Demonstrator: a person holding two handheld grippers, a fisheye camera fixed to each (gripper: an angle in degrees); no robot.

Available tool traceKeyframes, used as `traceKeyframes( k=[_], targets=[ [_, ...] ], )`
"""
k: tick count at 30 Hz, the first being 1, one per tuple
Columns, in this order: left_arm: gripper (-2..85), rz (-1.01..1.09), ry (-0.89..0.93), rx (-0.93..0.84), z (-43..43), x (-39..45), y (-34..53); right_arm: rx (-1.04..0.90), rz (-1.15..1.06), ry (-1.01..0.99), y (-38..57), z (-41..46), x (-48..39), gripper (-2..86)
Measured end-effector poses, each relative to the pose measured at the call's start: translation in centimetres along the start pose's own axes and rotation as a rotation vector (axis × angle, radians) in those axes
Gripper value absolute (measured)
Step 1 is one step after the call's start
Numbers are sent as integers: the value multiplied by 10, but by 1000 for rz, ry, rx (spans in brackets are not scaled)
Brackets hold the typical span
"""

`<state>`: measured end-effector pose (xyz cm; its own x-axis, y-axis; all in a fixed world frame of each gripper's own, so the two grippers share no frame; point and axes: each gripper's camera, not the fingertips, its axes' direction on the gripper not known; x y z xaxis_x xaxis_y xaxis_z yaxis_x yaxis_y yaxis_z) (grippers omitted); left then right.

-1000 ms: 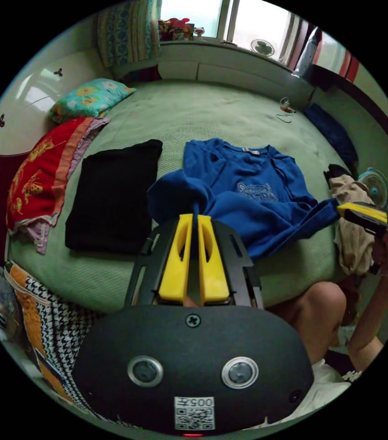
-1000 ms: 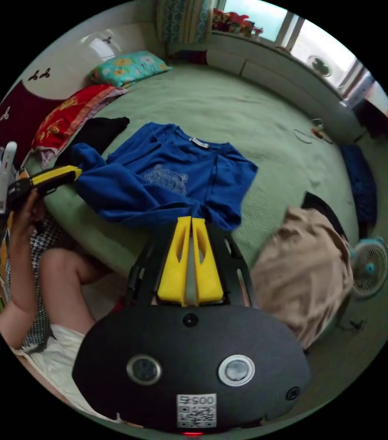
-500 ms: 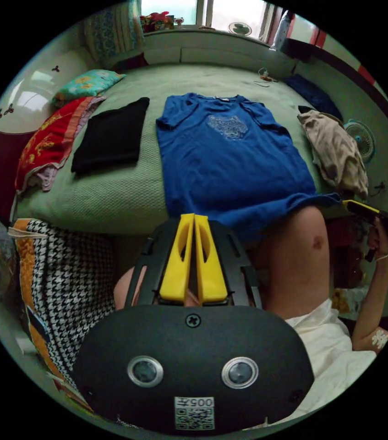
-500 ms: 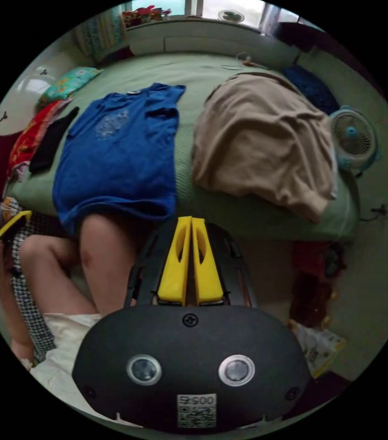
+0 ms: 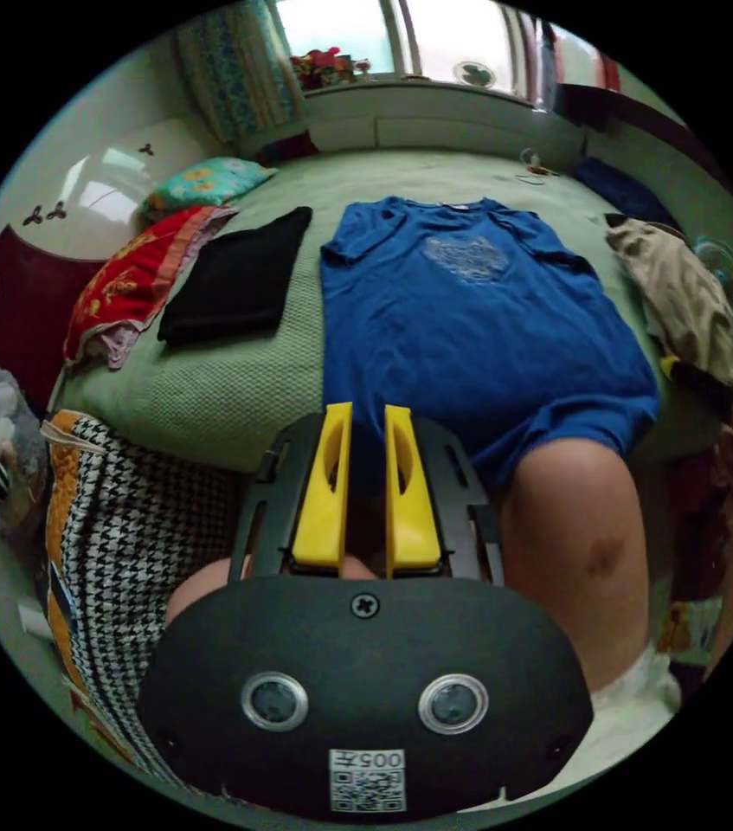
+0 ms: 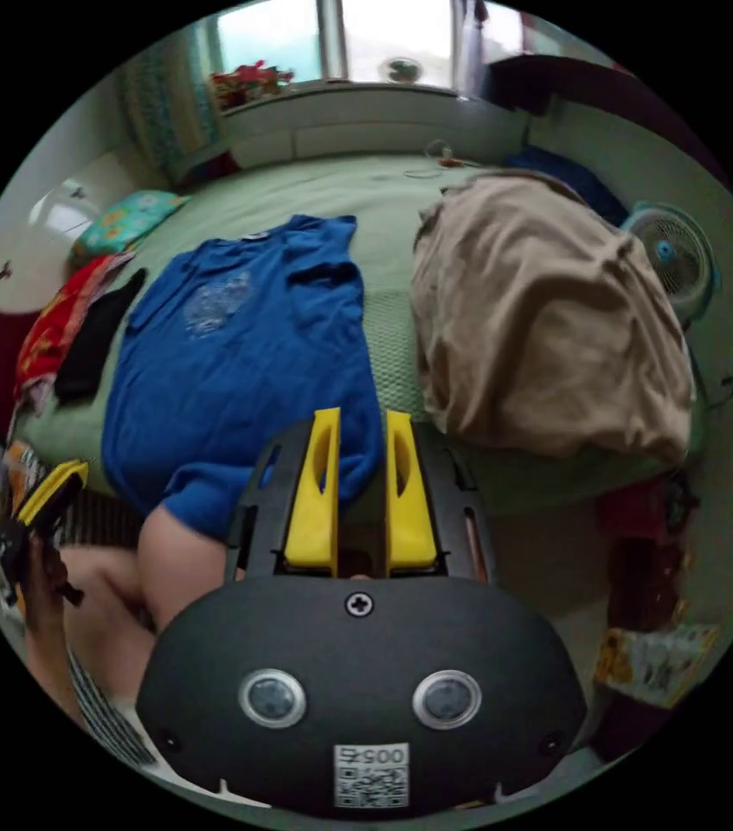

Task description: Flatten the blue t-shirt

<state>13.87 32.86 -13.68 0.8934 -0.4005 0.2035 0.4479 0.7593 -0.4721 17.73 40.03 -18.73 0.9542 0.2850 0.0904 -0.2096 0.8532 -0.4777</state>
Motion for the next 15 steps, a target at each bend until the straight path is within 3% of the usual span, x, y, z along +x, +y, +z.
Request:
traceKeyframes(
  k=[4, 7, 15],
  targets=[
    [61, -123, 107, -158, 41, -5, -12, -31, 2, 96, 7, 33, -10, 35],
    [51, -97, 128, -121, 45, -6, -9, 8, -79, 134, 13, 34, -13, 22],
    [5, -68, 176, -150, 40, -18, -15, -26, -68, -12, 7, 32, 9, -15]
  ],
)
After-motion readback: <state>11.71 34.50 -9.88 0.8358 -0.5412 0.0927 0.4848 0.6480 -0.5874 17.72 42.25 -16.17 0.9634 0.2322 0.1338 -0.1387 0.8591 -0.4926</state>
